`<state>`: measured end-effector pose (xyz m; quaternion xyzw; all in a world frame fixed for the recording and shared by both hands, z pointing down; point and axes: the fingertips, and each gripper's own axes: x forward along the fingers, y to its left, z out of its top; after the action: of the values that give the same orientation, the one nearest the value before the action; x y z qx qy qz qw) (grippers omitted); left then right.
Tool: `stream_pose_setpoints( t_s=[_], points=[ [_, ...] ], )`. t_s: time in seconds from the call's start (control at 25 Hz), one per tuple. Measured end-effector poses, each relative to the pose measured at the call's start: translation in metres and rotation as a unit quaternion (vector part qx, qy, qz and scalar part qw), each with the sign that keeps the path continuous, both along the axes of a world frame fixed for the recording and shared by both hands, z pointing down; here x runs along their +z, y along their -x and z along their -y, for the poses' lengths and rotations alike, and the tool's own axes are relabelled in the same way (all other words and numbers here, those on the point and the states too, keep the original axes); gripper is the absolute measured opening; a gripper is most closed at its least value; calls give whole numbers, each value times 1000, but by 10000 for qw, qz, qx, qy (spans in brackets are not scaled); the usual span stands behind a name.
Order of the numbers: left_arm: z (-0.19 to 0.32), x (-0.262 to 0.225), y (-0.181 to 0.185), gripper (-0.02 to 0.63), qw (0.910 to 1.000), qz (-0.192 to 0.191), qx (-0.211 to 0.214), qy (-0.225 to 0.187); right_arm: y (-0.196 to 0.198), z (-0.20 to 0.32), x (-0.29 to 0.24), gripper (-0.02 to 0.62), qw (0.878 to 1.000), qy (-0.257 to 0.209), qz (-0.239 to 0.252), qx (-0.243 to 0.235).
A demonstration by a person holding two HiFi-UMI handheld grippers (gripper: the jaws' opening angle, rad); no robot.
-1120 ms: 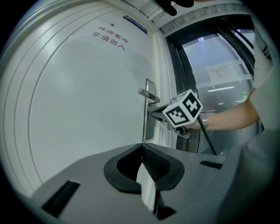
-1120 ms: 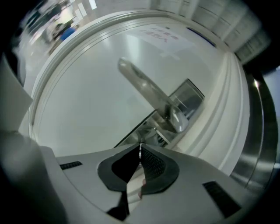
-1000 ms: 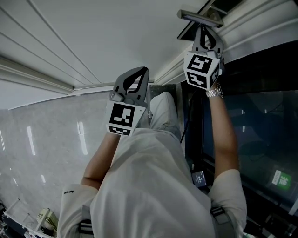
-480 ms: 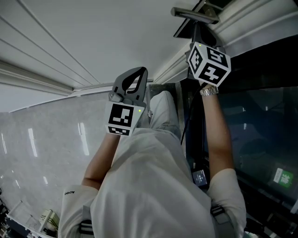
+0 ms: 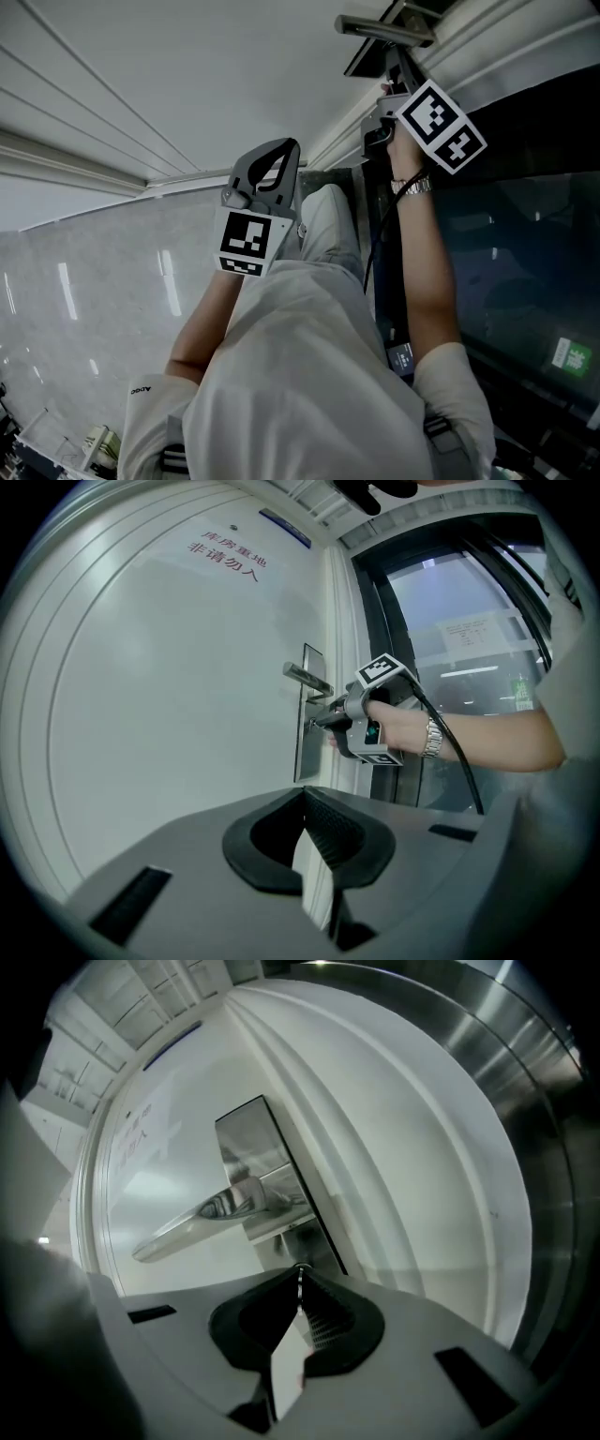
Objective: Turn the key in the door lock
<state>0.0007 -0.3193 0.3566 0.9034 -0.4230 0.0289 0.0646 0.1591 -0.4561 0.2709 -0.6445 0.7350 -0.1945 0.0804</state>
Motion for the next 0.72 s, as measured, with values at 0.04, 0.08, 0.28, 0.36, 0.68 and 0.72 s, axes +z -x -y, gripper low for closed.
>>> stream_pose_setpoints(
  t_s=[0.04, 0.08, 0.28, 0.36, 0.68, 0.72],
  points=[
    [0, 0, 0, 9, 10000, 11, 8, -5, -1, 0, 0, 9, 9997, 16, 255, -26],
    [0, 0, -1, 9, 10000, 19, 9, -5, -1, 0, 1, 9, 9984, 37, 569, -60],
    [-2, 1, -1, 9, 10000, -15, 11, 44, -3, 0, 3, 9, 9819, 81, 1888, -163],
    [-2, 0, 1, 9, 10000, -22, -7, 37, -4, 0, 3, 9, 9782, 80, 2065, -185],
    [-2, 2, 5, 9, 10000, -11, -73, 58, -6, 0, 7, 9, 9434, 181, 3308, -166],
    [-2, 3, 5, 9, 10000, -7, -66, 61, -8, 0, 9, 9, 9371, 208, 3481, -136]
  ],
)
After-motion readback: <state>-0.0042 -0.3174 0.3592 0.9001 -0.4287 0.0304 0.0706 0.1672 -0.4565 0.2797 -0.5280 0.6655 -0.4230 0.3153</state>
